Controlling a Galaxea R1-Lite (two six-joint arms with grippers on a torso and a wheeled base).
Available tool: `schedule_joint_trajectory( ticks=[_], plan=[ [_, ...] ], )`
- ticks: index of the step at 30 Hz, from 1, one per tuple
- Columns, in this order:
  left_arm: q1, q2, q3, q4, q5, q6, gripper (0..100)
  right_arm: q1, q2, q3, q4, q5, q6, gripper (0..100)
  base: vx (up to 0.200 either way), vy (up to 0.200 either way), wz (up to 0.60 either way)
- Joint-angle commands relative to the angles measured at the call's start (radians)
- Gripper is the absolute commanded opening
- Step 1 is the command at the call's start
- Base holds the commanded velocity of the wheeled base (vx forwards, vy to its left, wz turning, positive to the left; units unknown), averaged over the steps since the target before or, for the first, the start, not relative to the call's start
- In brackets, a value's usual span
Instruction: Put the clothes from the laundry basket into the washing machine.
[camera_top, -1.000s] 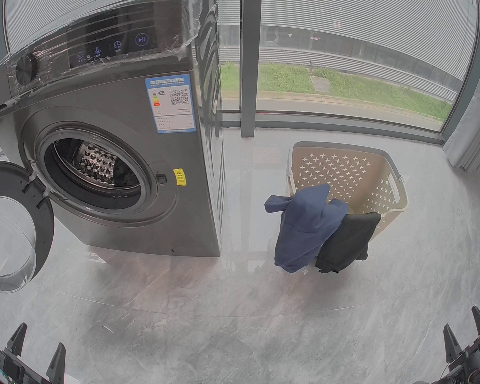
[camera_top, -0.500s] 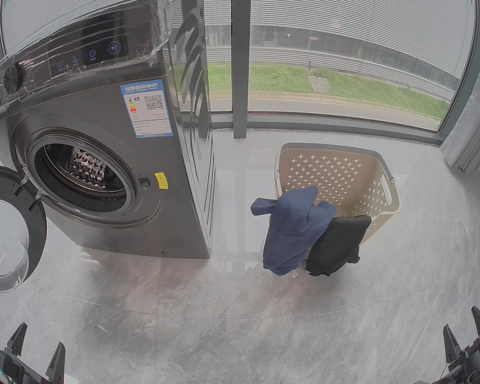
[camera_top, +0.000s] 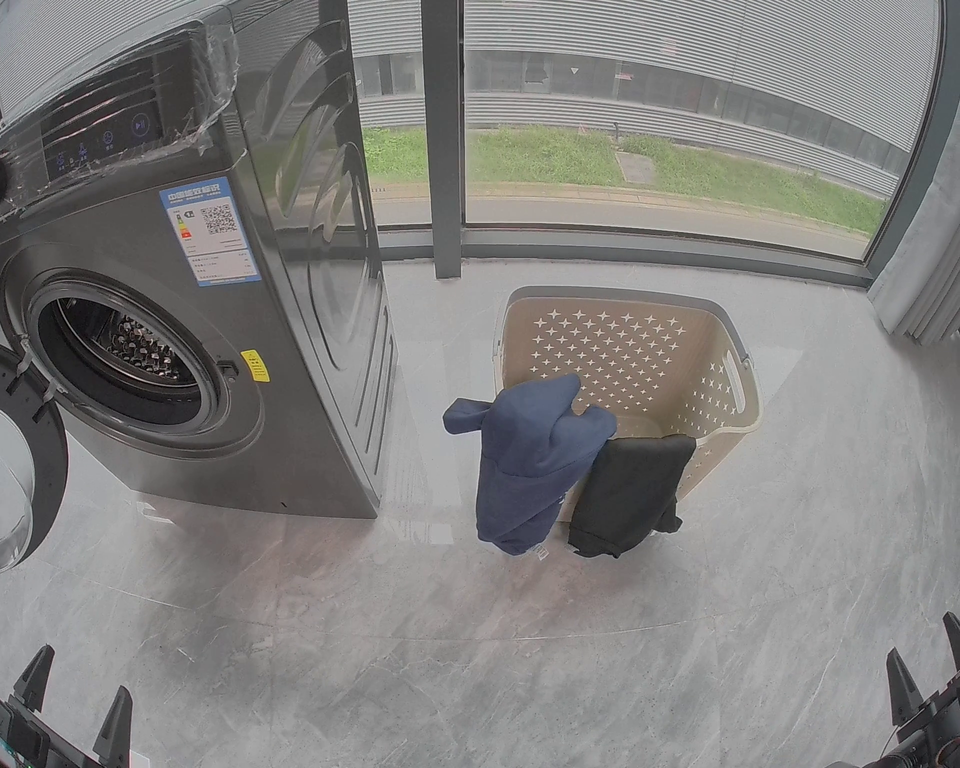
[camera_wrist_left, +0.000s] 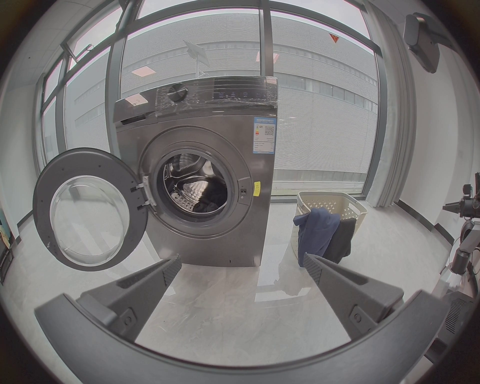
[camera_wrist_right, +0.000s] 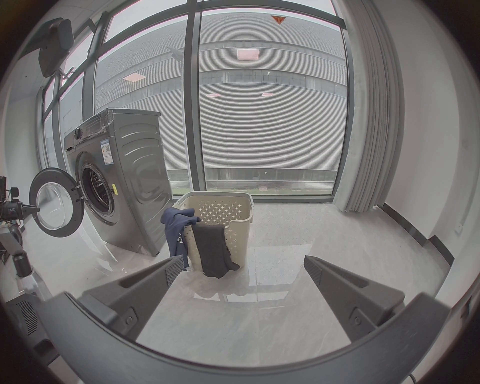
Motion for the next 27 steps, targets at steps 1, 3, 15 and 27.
schedule_joint_trajectory(
  ticks=[1, 3, 15, 27],
  plan=[
    [0.0, -0.013, 0.016, 0.0, 0.0, 0.001, 100, 0.0, -0.012, 0.018, 0.0, 0.0, 0.0, 100, 0.0, 0.0, 0.0],
    [0.0, -0.013, 0.016, 0.001, 0.0, 0.001, 100, 0.0, -0.012, 0.018, 0.0, 0.0, 0.0, 100, 0.0, -0.1, 0.0],
    [0.0, -0.013, 0.016, 0.0, 0.002, -0.001, 100, 0.0, -0.012, 0.018, 0.0, 0.0, 0.0, 100, 0.0, -0.2, 0.0],
    [0.0, -0.013, 0.016, -0.002, 0.002, -0.004, 100, 0.0, -0.012, 0.018, 0.0, 0.0, 0.001, 100, 0.067, -0.033, 0.0]
  ],
)
